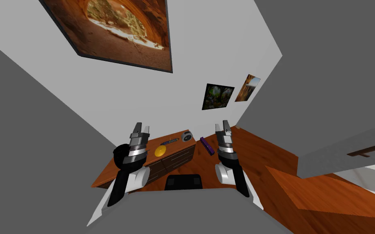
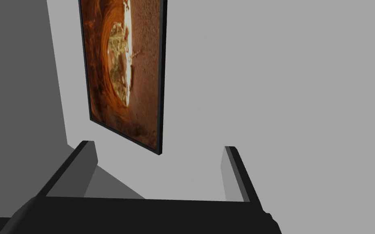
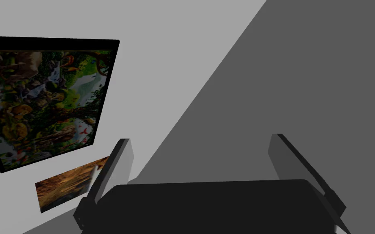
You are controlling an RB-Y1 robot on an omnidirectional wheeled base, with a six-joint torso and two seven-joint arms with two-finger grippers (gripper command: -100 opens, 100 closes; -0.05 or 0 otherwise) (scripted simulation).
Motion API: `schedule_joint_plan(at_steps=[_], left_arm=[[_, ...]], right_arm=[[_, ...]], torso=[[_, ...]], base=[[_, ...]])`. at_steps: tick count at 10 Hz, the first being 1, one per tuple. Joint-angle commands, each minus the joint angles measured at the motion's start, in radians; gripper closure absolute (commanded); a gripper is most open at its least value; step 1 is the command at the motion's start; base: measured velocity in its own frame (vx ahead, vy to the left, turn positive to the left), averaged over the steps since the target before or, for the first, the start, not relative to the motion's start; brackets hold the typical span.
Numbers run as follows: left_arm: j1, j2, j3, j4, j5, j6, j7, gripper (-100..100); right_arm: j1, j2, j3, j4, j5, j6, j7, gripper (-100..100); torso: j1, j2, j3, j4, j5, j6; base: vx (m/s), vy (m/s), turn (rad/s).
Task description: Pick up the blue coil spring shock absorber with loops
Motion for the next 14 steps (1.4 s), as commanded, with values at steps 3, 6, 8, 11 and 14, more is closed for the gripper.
schedule_joint_plan(at_steps=[3, 6, 8, 11, 14], left_arm=[[-0.015, 0.072, 0.024, 0.042, -0.008, 0.041, 0.003, -100], [-0.035, 0.119, 0.058, 0.099, -0.019, 0.096, 0.008, -100], [-0.043, 0.132, 0.073, 0.122, -0.023, 0.119, 0.011, -100], [-0.062, 0.154, 0.106, 0.176, -0.033, 0.170, 0.018, -100], [-0.083, 0.171, 0.145, 0.239, -0.043, 0.228, 0.028, -100]], right_arm=[[0.000, 0.000, 0.000, 0.000, 0.000, 0.000, 0.000, 0], [0.000, 0.000, 0.000, 0.000, 0.000, 0.000, 0.000, 0], [0.000, 0.000, 0.000, 0.000, 0.000, 0.000, 0.000, 0], [0.000, 0.000, 0.000, 0.000, 0.000, 0.000, 0.000, 0], [0.000, 0.000, 0.000, 0.000, 0.000, 0.000, 0.000, 0]], torso=[[-0.003, -0.001, -0.001, 0.000, -0.001, 0.000], [-0.007, -0.003, -0.002, -0.001, -0.001, 0.000], [-0.004, -0.003, -0.001, -0.001, -0.001, 0.000], [-0.006, -0.003, -0.002, -0.001, -0.001, 0.000], [-0.006, -0.003, -0.002, -0.001, -0.001, 0.000]], base=[[0.022, -0.056, -0.049], [0.044, -0.097, -0.070], [0.030, -0.058, -0.040], [0.045, -0.085, -0.092], [0.038, -0.081, -0.091]])
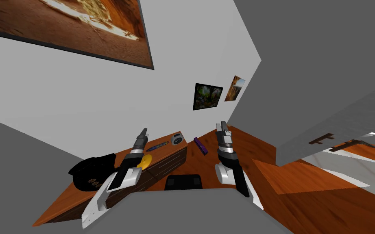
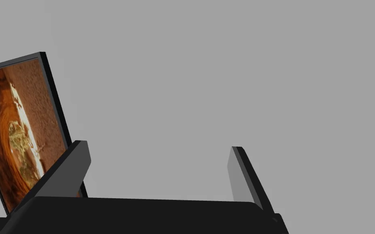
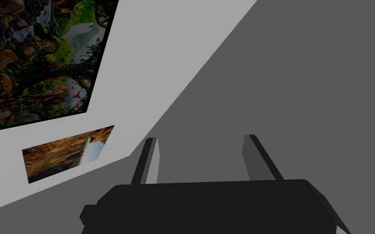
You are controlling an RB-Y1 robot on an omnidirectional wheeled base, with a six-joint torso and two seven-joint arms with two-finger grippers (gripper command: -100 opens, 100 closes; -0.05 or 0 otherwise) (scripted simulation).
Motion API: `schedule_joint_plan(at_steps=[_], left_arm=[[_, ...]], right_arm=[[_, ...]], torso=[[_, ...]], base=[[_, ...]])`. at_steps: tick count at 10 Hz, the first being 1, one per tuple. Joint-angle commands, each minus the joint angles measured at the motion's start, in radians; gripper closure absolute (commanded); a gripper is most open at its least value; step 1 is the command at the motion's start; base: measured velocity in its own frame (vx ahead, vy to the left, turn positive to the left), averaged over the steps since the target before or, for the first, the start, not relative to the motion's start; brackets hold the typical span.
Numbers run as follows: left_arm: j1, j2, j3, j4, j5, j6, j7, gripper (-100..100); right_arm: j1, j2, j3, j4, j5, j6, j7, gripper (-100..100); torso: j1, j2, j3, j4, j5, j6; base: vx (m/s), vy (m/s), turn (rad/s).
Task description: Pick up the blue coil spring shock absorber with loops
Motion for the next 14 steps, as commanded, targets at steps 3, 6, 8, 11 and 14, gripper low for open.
schedule_joint_plan(at_steps=[3, 6, 8, 11, 14], left_arm=[[-0.037, 0.020, 0.072, 0.090, -0.017, 0.103, 0.021, -100], [-0.050, 0.024, 0.097, 0.142, -0.022, 0.147, 0.029, -100], [-0.063, 0.028, 0.123, 0.182, -0.028, 0.183, 0.038, -100], [-0.104, 0.037, 0.208, 0.290, -0.043, 0.283, 0.070, -100], [-0.118, 0.040, 0.237, 0.352, -0.048, 0.331, 0.082, -100]], right_arm=[[0.000, 0.000, 0.000, 0.000, 0.000, 0.000, 0.000, 0], [0.000, 0.000, 0.000, 0.000, 0.000, 0.000, 0.000, 0], [0.000, 0.000, 0.000, 0.000, 0.000, 0.000, 0.000, 0], [0.000, 0.000, 0.000, 0.000, 0.000, 0.000, 0.000, 0], [0.000, 0.000, 0.000, 0.000, 0.000, 0.000, 0.000, 0]], torso=[[0.000, -0.001, 0.000, 0.000, 0.000, 0.001], [0.001, 0.001, 0.001, 0.000, 0.000, 0.000], [0.002, 0.001, 0.001, 0.000, 0.001, 0.000], [0.001, 0.001, 0.000, 0.000, 0.000, 0.000], [0.004, 0.002, 0.001, 0.000, 0.001, 0.000]], base=[[0.048, -0.080, -0.159], [0.027, -0.049, -0.065], [0.025, -0.039, -0.102], [0.044, -0.054, -0.198], [0.018, -0.018, -0.075]])
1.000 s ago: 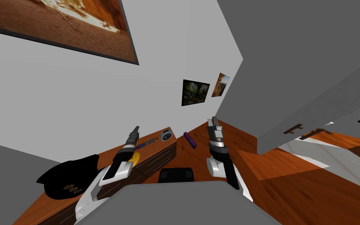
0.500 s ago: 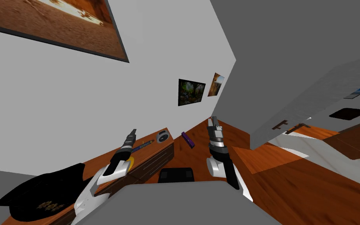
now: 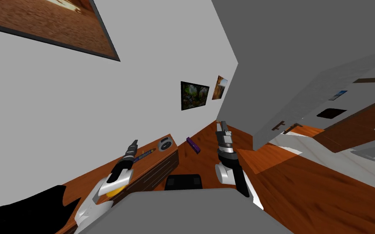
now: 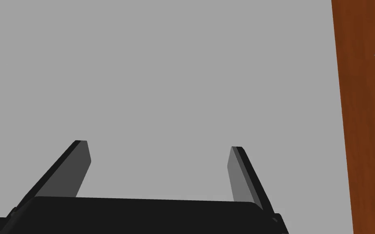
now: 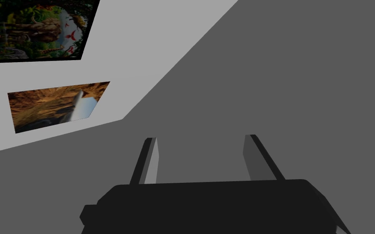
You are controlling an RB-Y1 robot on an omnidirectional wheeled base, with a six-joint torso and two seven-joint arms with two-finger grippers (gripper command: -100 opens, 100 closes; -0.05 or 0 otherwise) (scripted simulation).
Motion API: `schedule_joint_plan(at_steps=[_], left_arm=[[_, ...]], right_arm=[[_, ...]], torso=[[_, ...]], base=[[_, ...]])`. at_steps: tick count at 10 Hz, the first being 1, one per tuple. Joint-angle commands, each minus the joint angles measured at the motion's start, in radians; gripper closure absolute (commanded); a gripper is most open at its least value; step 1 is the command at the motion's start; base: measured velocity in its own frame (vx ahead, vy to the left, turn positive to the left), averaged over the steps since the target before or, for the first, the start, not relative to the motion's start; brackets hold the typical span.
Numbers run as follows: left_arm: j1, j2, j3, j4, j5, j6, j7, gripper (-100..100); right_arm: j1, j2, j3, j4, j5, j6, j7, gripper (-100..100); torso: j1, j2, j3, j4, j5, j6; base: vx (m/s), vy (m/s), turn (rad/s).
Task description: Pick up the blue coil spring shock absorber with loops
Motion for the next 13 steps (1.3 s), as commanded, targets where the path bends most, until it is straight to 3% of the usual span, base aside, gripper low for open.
schedule_joint_plan(at_steps=[1, 2, 3, 5, 6, 7, 8, 9, 10, 11, 12, 13], left_arm=[[-0.006, 0.017, 0.014, 0.013, 0.005, 0.034, 0.013, -100], [-0.021, 0.020, 0.044, 0.057, 0.001, 0.066, 0.025, -100], [-0.021, 0.020, 0.044, 0.057, 0.001, 0.072, 0.025, -100], [-0.050, 0.026, 0.106, 0.141, -0.008, 0.134, 0.052, -100], [-0.050, 0.026, 0.106, 0.146, -0.008, 0.147, 0.052, -100], [-0.064, 0.029, 0.137, 0.187, -0.013, 0.183, 0.067, -100], [-0.064, 0.029, 0.137, 0.191, -0.013, 0.184, 0.067, -100], [-0.078, 0.033, 0.169, 0.236, -0.017, 0.220, 0.082, -100], [-0.078, 0.033, 0.169, 0.236, -0.017, 0.220, 0.082, -100], [-0.093, 0.036, 0.200, 0.271, -0.020, 0.256, 0.096, -100], [-0.093, 0.036, 0.200, 0.279, -0.020, 0.256, 0.096, -100], [-0.107, 0.040, 0.231, 0.307, -0.024, 0.291, 0.112, -100]], right_arm=[[0.000, 0.000, 0.000, 0.000, 0.000, 0.000, 0.000, 0], [0.000, 0.000, 0.000, 0.000, 0.000, 0.000, 0.000, 0], [0.000, 0.000, 0.000, 0.000, 0.000, 0.000, 0.000, 0], [0.000, 0.000, 0.000, 0.000, 0.000, 0.000, 0.000, 0], [0.000, 0.000, 0.000, 0.000, 0.000, 0.000, 0.000, 0], [0.000, 0.000, 0.000, 0.000, 0.000, 0.000, 0.000, 0], [0.000, 0.000, 0.000, 0.000, 0.000, 0.000, 0.000, 0], [0.000, 0.000, 0.000, 0.000, 0.000, 0.000, 0.000, 0], [0.000, 0.000, 0.000, 0.000, 0.000, 0.000, 0.000, 0], [0.000, 0.000, 0.000, 0.000, 0.000, 0.000, 0.000, 0], [0.000, 0.000, 0.000, 0.000, 0.000, 0.000, 0.000, 0], [0.000, 0.000, 0.000, 0.000, 0.000, 0.000, 0.000, 0]], torso=[[0.000, 0.000, 0.000, 0.000, 0.000, 0.000], [0.000, 0.000, 0.000, 0.000, 0.000, -0.001], [0.000, 0.000, 0.000, 0.000, 0.000, 0.000], [0.000, -0.001, 0.000, 0.000, 0.000, 0.000], [0.000, -0.001, 0.000, 0.000, 0.000, 0.000], [0.001, 0.000, 0.000, 0.000, 0.000, -0.001], [0.001, 0.000, 0.000, 0.000, 0.000, 0.000], [0.001, 0.000, 0.000, 0.000, 0.000, -0.001], [0.001, 0.000, 0.000, 0.000, 0.000, 0.000], [0.001, 0.001, 0.000, 0.000, 0.000, -0.001], [0.001, 0.001, 0.000, 0.000, 0.000, 0.000], [0.002, 0.001, 0.000, 0.000, 0.000, -0.001]], base=[[0.012, -0.012, -0.093], [0.022, -0.016, -0.146], [0.019, -0.012, -0.080], [0.022, -0.014, -0.213], [0.019, 0.000, -0.097], [0.018, -0.002, -0.163], [0.012, 0.004, -0.080], [0.008, 0.006, -0.165], [0.006, 0.008, -0.101], [0.005, 0.008, -0.196], [0.004, 0.011, -0.083], [0.004, 0.011, -0.214]])
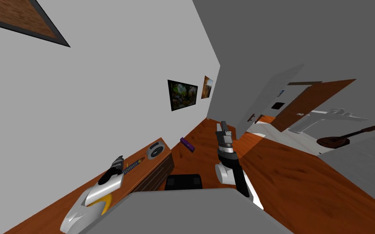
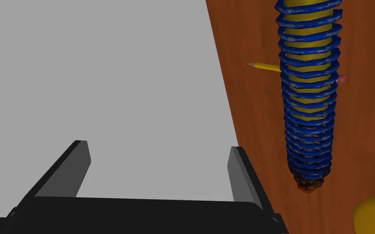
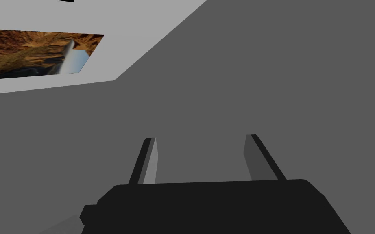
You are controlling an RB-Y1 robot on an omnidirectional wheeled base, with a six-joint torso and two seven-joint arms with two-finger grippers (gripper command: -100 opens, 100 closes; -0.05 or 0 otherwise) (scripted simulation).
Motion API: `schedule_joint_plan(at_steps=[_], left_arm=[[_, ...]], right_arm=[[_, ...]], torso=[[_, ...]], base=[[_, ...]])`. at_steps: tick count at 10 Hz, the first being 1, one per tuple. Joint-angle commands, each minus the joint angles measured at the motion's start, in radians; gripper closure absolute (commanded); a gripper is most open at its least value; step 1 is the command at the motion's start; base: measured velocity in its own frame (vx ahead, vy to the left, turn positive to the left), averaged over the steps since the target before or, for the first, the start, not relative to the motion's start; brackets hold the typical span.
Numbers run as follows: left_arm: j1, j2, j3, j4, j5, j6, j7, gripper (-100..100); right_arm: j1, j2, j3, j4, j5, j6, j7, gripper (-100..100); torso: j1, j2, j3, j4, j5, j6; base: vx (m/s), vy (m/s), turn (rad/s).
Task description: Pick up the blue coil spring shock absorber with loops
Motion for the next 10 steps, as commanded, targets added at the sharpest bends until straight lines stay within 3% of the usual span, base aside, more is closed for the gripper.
schedule_joint_plan(at_steps=[1, 2, 4, 6, 7, 8, 9, 10], left_arm=[[-0.004, 0.013, 0.012, 0.034, 0.008, 0.021, 0.011, -100], [-0.018, 0.017, 0.043, 0.064, 0.004, 0.055, 0.026, -100], [-0.018, 0.017, 0.043, 0.076, 0.004, 0.055, 0.026, -100], [-0.044, 0.026, 0.101, 0.148, -0.002, 0.112, 0.056, -100], [-0.044, 0.026, 0.101, 0.156, -0.002, 0.120, 0.056, -100], [-0.056, 0.030, 0.129, 0.185, -0.004, 0.150, 0.071, -100], [-0.056, 0.030, 0.129, 0.194, -0.004, 0.150, 0.071, -100], [-0.068, 0.035, 0.155, 0.224, -0.007, 0.178, 0.085, -100]], right_arm=[[0.000, 0.000, 0.000, 0.000, 0.000, 0.000, 0.000, 0], [0.000, 0.000, 0.000, 0.000, 0.000, 0.000, 0.000, 0], [0.000, 0.000, 0.000, 0.000, 0.000, 0.000, 0.000, 0], [0.000, 0.000, 0.000, 0.000, 0.000, 0.000, 0.000, 0], [0.000, 0.000, 0.000, 0.000, 0.000, 0.000, 0.000, 0], [0.000, 0.000, 0.000, 0.000, 0.000, 0.000, 0.000, 0], [0.000, 0.000, 0.000, 0.000, 0.000, 0.000, 0.000, 0], [0.000, 0.000, 0.000, 0.000, 0.000, 0.000, 0.000, 0]], torso=[[0.000, 0.000, 0.000, 0.000, 0.000, 0.000], [0.000, 0.000, 0.000, 0.000, 0.000, -0.001], [0.000, 0.000, 0.000, 0.000, 0.000, -0.001], [0.000, 0.001, 0.000, 0.000, 0.000, 0.000], [0.001, 0.001, 0.000, 0.000, 0.000, 0.000], [0.001, 0.001, 0.000, 0.000, 0.000, -0.001], [0.001, 0.001, 0.001, 0.000, 0.000, -0.001], [0.001, 0.001, 0.001, 0.000, 0.000, -0.001]], base=[[0.004, 0.019, -0.069], [0.001, 0.018, -0.111], [-0.001, 0.013, -0.053], [-0.005, 0.020, -0.220], [-0.007, 0.035, -0.085], [-0.012, 0.031, -0.154], [-0.010, 0.023, -0.097], [-0.013, 0.019, -0.169]])
